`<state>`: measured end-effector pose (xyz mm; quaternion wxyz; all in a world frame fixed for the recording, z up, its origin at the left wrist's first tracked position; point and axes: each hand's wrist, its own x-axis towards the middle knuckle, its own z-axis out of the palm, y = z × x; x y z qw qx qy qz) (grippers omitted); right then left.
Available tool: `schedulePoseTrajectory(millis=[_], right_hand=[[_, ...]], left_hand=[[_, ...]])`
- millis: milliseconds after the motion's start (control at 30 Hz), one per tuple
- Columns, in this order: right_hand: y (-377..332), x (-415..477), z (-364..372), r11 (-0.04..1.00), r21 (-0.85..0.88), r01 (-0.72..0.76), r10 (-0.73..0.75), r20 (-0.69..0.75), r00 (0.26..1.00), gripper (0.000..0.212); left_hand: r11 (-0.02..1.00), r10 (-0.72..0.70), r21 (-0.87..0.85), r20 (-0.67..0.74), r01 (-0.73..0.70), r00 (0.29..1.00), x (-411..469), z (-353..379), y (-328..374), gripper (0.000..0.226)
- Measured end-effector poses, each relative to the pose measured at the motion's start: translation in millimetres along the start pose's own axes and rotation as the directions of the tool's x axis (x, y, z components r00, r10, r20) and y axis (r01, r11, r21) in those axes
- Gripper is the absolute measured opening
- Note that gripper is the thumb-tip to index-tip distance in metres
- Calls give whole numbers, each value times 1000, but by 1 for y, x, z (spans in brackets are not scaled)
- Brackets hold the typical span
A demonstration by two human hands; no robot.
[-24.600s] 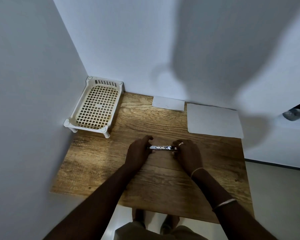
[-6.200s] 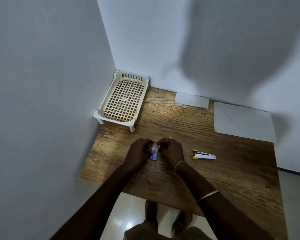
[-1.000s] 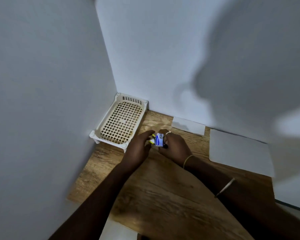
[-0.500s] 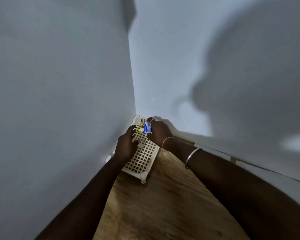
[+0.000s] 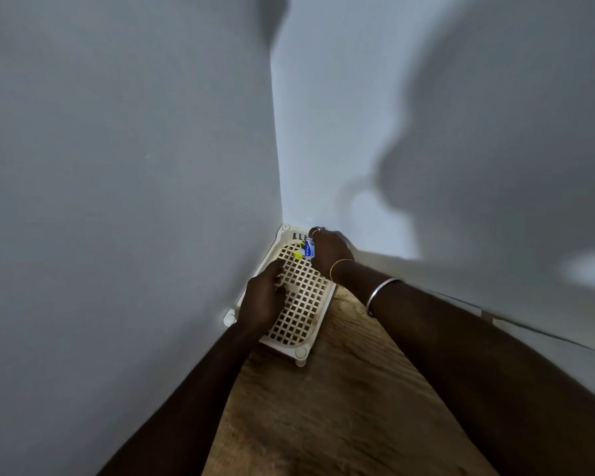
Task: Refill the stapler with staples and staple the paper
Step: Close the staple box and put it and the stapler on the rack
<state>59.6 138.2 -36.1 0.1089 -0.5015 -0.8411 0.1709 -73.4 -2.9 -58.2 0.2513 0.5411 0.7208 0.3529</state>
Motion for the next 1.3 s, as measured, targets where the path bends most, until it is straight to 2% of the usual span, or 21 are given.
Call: schedulePoseTrajectory(millis=[133,200,267,400,567,767,933,1067,1200,1300], right_hand=[[2,-5,-3,995,-82,56,-57,-15,998,20],[2,-9,-5,987,-112,120,-123,-24,992,34],[0,-15,-7,968,-131,213,-211,29,977,43],[-10,-24,-10,880,-202,430,-388,215,896,25],[-20,-27,-10,814,-217,539,-438,380,814,36],[-25,-25,-5,768,-257,587,-413,500,761,50],[-22,-24,-5,767,-264,585,-407,504,762,56],[-17,-29,-11,798,-240,553,-424,429,798,63],[-6,-43,-23,835,-219,505,-452,251,856,41],[7,-68,-34,889,-161,428,-410,136,902,27]], left_hand=[[1000,7,0,-12,-7,1000,-3,-3,3,54],[1000,-9,14,-18,9,1000,-5,-4,5,52],[1000,-17,20,-37,18,999,-8,-6,10,49],[999,10,47,-68,-6,998,-16,-5,17,38],[976,-81,199,-67,93,994,-18,-4,19,25],[957,-111,263,-58,122,992,-21,-8,22,30],[958,-109,264,-28,113,994,-25,-10,26,28],[973,-92,207,-44,99,995,-33,-9,31,36],[983,-67,163,-85,80,994,-42,-8,39,39],[988,-46,140,-103,60,994,-51,-3,48,37]])
